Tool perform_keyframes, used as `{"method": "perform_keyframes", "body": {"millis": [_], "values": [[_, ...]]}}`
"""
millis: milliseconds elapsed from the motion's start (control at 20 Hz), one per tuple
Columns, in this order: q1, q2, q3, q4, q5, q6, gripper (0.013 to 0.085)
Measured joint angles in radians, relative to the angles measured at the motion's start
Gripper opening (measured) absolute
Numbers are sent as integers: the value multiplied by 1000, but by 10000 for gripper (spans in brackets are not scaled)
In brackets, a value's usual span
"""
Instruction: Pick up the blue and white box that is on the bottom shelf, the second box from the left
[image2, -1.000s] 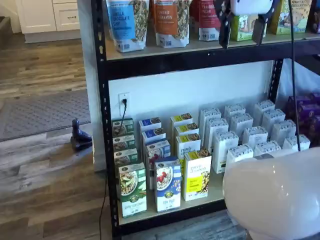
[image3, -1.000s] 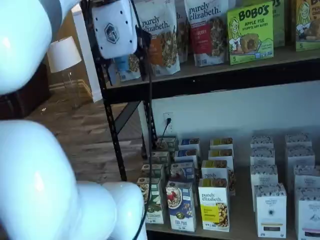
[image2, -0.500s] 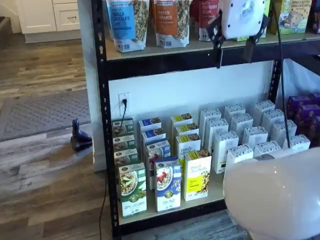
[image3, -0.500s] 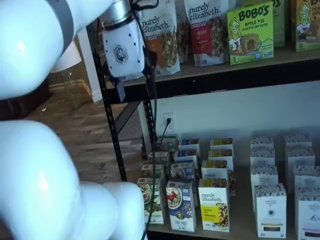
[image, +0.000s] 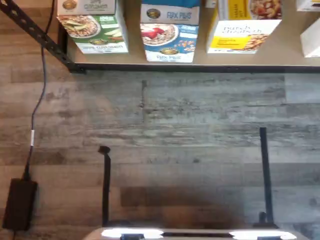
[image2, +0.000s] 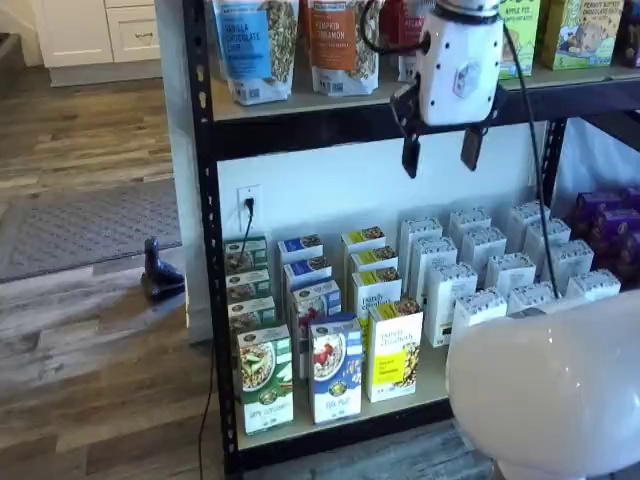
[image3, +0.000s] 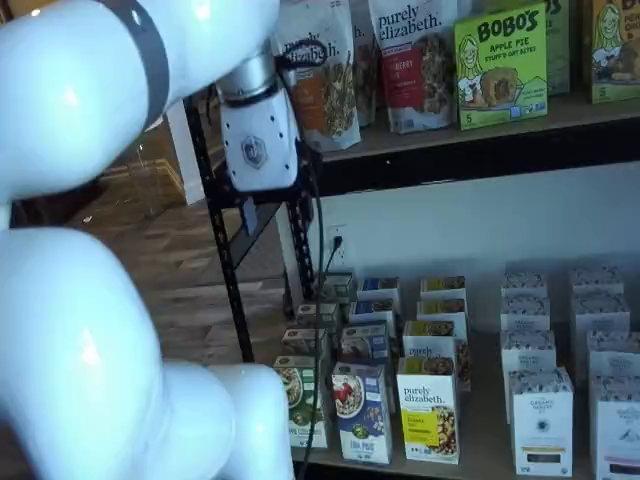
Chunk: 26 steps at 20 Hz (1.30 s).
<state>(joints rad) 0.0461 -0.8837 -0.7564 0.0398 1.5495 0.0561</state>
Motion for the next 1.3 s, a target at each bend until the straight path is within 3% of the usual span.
{"method": "perform_keyframes", "body": {"millis": [250, 500, 900, 1300], "values": [[10, 25, 62, 1, -84, 7, 850], [31, 57, 128, -42, -192, 34, 850], [26, 99, 217, -17, -369, 20, 850], [34, 192, 263, -14, -480, 25, 850]]}}
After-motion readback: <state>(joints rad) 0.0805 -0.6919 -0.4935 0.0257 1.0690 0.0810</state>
